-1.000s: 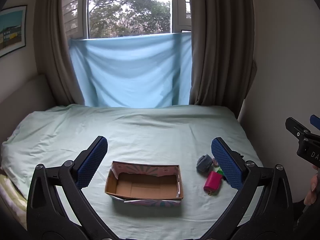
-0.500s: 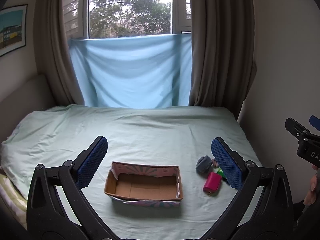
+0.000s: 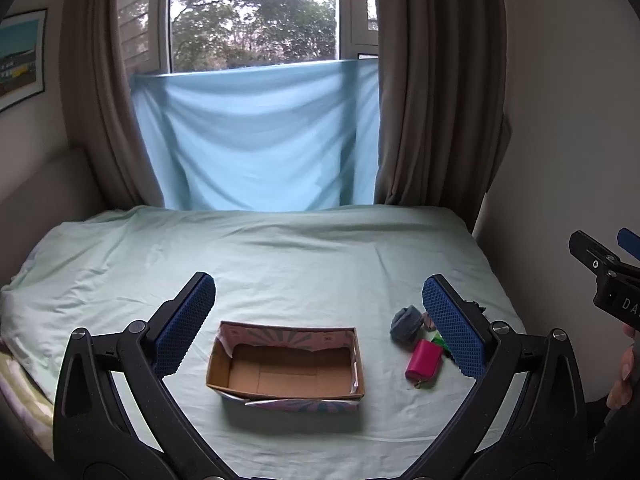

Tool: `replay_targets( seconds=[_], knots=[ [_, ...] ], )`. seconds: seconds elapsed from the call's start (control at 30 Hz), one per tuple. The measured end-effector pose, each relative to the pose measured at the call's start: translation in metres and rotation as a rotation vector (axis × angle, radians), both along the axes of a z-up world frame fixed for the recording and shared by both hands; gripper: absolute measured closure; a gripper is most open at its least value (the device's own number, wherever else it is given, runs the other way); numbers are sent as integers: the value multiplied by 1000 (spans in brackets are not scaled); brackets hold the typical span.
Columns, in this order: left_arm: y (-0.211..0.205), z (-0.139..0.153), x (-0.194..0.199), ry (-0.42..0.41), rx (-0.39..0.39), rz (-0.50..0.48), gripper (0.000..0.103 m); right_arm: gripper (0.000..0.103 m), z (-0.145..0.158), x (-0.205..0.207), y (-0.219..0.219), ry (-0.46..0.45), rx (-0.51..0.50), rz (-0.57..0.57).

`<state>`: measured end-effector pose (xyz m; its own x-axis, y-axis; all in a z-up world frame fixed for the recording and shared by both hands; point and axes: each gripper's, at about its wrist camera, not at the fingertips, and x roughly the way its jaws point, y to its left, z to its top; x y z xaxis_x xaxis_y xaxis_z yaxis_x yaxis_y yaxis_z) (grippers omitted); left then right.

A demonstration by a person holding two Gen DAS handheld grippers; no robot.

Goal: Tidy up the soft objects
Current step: 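Grasp the grey sock with the left tool while the right tool grasps the silver scrubber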

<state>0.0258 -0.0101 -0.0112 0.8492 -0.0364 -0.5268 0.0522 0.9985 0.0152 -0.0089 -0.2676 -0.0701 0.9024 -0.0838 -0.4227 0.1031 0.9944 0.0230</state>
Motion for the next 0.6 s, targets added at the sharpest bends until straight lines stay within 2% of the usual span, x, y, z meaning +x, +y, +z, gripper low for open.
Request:
replay_targets(
  seconds=[0.13,0.3,0.47,0.6],
  knots=[
    [-8,-6,15,38,3,-24,0,0,-3,9,-5,26,18,-15],
    [-28,-27,48,98,15,-68,0,0,-15,25,-18,57,36,-42],
    [-57,-65,91,202,4,-139,0,0,-46,42,-41,117,63,-88],
    [-88,-107,127,279,42,-194,0,0,-82,57,-61,180,78,-123]
  ],
)
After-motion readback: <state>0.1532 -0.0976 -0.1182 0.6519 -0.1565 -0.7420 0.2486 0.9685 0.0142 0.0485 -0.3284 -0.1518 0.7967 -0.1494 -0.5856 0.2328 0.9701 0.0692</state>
